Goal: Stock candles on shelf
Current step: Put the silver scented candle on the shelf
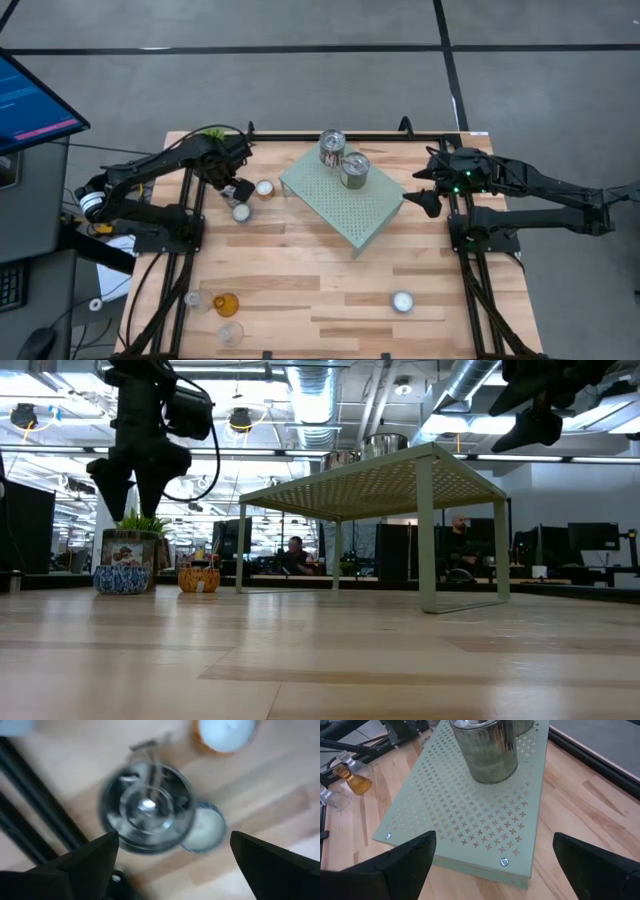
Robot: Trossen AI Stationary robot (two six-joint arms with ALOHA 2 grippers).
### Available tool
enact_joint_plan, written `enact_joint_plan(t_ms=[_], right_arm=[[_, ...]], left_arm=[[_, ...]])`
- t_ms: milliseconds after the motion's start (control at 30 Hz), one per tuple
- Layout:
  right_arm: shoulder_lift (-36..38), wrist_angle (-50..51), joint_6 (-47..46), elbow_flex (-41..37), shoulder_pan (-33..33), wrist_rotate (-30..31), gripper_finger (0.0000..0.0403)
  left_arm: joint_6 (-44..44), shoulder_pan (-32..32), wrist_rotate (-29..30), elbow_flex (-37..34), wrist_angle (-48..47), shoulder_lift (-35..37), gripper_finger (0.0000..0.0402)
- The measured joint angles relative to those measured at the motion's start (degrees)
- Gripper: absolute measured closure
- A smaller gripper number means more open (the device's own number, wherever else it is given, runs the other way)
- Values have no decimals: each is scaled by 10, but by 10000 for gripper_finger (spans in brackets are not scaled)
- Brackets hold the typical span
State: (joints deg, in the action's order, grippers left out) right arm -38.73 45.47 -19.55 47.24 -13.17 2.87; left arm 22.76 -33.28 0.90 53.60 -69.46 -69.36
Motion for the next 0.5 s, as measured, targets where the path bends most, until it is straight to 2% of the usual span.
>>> enact_joint_plan(t_ms=[300,500], right_arm=[[0,9,0,0,0,0,13],[0,9,0,0,0,-1,13]], left_arm=[[-50,-12,14,0,18,2,21],[-70,-46,23,0,35,-1,22]])
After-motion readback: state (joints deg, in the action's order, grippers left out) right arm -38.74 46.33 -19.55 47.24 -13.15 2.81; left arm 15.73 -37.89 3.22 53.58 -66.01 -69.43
